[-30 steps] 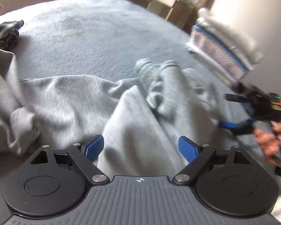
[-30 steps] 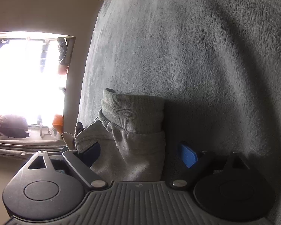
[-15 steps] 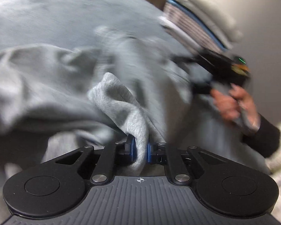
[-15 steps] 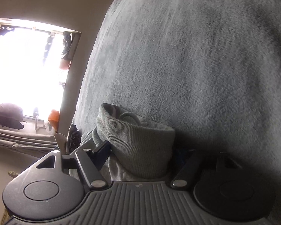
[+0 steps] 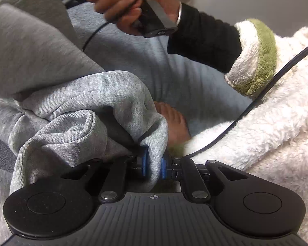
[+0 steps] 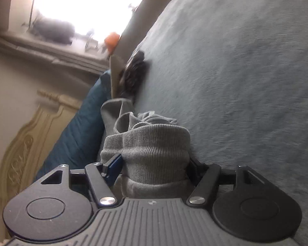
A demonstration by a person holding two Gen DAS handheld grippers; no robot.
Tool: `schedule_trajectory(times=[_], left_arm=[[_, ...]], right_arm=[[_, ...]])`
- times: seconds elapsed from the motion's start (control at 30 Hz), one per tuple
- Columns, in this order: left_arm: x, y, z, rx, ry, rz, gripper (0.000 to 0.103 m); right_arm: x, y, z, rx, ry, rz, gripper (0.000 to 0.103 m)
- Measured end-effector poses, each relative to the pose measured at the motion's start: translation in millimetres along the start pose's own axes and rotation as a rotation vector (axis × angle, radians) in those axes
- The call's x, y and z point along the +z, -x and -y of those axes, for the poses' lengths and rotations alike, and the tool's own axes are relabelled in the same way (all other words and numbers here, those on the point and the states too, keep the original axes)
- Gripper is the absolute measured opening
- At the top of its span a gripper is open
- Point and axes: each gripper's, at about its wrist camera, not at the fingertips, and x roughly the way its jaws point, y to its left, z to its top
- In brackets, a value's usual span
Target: Fold clothes
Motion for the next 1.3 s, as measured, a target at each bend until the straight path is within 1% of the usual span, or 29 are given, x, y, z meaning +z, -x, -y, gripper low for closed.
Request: schedule_trajectory(times=[0.07, 0.1, 0.13, 0.17, 0.3, 0.37, 0.4, 0.47, 0.53, 0.57, 0.63, 0.7, 0.8, 0.87, 0.93, 0.97, 1.0, 1.07, 1.17, 1.23, 1.27, 1.3], left_arm=[[-4.6, 2.2, 2.0, 0.024, 0.006, 0.014, 0.016], [-7.1, 4.9, 4.0, 0.032, 0.011, 0.026, 0.019], [-10.5, 8.7, 5.5, 0.04, 0.017, 0.039, 0.021], [-15.2, 14.3, 6.5, 0.045, 0.026, 0.055, 0.025], [-39.6, 46.3, 5.3, 0.053, 0.073, 0.136, 0.036], [-50.6, 63.5, 2.0, 0.055, 0.12, 0.176, 0.038], [-55.7, 71.0, -0.1, 0.062, 0.147, 0.196, 0.041], [-64.0, 86.3, -5.2, 0.091, 0.186, 0.246, 0.046], [-70.6, 101.1, -11.0, 0.128, 0.221, 0.302, 0.05], [-72.2, 105.7, -14.4, 0.143, 0.243, 0.33, 0.05], [-67.8, 110.1, -25.5, 0.155, 0.293, 0.371, 0.05], [-58.8, 109.2, -31.9, 0.179, 0.328, 0.408, 0.05], [-47.7, 99.1, -35.2, 0.239, 0.351, 0.428, 0.05], [-42.2, 96.2, -35.4, 0.258, 0.37, 0.433, 0.05], [-45.0, 95.4, -37.6, 0.264, 0.386, 0.442, 0.05], [-46.6, 96.1, -36.8, 0.27, 0.389, 0.448, 0.05], [-48.7, 98.4, -35.4, 0.279, 0.389, 0.453, 0.05], [-52.4, 103.5, -33.8, 0.298, 0.388, 0.468, 0.05], [-60.0, 117.1, -35.6, 0.307, 0.401, 0.497, 0.05], [-61.7, 125.0, -40.7, 0.312, 0.409, 0.517, 0.05], [-59.6, 128.5, -44.0, 0.323, 0.407, 0.526, 0.05], [-56.7, 132.2, -46.8, 0.336, 0.4, 0.533, 0.051]], right_arm=[[-0.3, -16.5, -19.7, -0.063, 0.069, -0.044, 0.079], [-2.0, -17.4, -25.7, -0.092, 0.093, -0.054, 0.083], [-3.8, -18.3, -31.7, -0.121, 0.116, -0.064, 0.084], [-5.6, -11.9, -34.0, -0.15, 0.134, -0.063, 0.086], [-12.9, 34.6, -45.9, -0.263, 0.214, -0.02, 0.087], [-17.3, 64.2, -54.4, -0.309, 0.264, -0.006, 0.088], [-19.9, 77.9, -60.3, -0.329, 0.292, -0.003, 0.088], [-22.5, 95.9, -77.0, -0.346, 0.334, -0.007, 0.089], [-28.6, 103.9, -95.4, -0.33, 0.359, -0.029, 0.091], [-32.2, 101.8, -105.0, -0.319, 0.371, -0.045, 0.093], [-43.7, 88.6, -127.5, -0.328, 0.418, -0.072, 0.096], [-56.9, 61.6, -152.3, -0.371, 0.496, -0.094, 0.099], [-76.1, 9.2, -176.9, -0.504, 0.621, -0.121, 0.1], [-87.4, -24.2, -181.8, -0.601, 0.693, -0.15, 0.1], [-94.6, -49.5, -176.4, -0.678, 0.748, -0.17, 0.099], [-95.5, -56.3, -170.6, -0.723, 0.758, -0.172, 0.095], [-95.1, -58.3, -162.8, -0.765, 0.748, -0.167, 0.081], [-89.2, -45.7, -149.7, -0.777, 0.678, -0.142, 0.063], [-82.7, -2.0, -135.7, -0.675, 0.521, -0.089, 0.039], [-84.2, 28.3, -126.5, -0.637, 0.447, -0.045, 0.035], [-86.0, 42.9, -121.6, -0.632, 0.415, -0.024, 0.032], [-88.6, 56.5, -115.2, -0.628, 0.385, -0.004, 0.032]])
